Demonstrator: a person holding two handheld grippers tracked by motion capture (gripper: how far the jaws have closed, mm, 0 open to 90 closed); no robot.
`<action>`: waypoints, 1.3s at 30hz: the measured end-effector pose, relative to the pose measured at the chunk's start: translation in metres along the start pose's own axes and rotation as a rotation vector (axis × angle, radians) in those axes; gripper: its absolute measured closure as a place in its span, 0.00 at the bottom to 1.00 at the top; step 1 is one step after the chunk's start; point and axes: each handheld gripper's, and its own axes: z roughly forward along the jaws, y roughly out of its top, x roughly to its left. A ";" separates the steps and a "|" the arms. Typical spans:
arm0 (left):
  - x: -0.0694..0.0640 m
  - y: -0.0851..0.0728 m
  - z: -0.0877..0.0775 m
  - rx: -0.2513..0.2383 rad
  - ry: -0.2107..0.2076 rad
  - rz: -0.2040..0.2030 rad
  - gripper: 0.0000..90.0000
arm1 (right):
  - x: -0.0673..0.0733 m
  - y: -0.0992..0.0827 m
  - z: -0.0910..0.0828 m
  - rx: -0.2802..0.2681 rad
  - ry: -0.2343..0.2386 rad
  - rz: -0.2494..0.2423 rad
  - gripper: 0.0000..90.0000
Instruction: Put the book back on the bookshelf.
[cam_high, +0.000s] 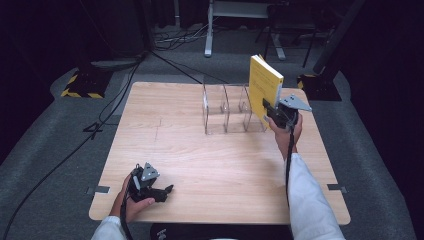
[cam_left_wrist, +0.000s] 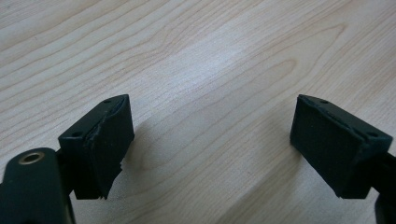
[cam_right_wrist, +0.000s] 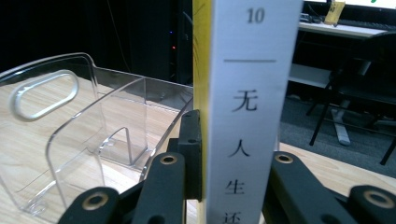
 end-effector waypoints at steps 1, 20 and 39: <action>0.000 0.000 0.000 -0.001 0.000 -0.001 0.16 | 0.001 0.000 0.003 0.000 -0.003 0.003 0.85; 0.000 0.000 0.000 -0.002 0.000 0.000 0.16 | 0.008 -0.015 0.036 0.041 -0.041 0.014 0.85; -0.001 -0.001 0.000 -0.002 -0.001 -0.007 0.16 | 0.008 -0.034 0.048 0.027 -0.024 0.065 0.85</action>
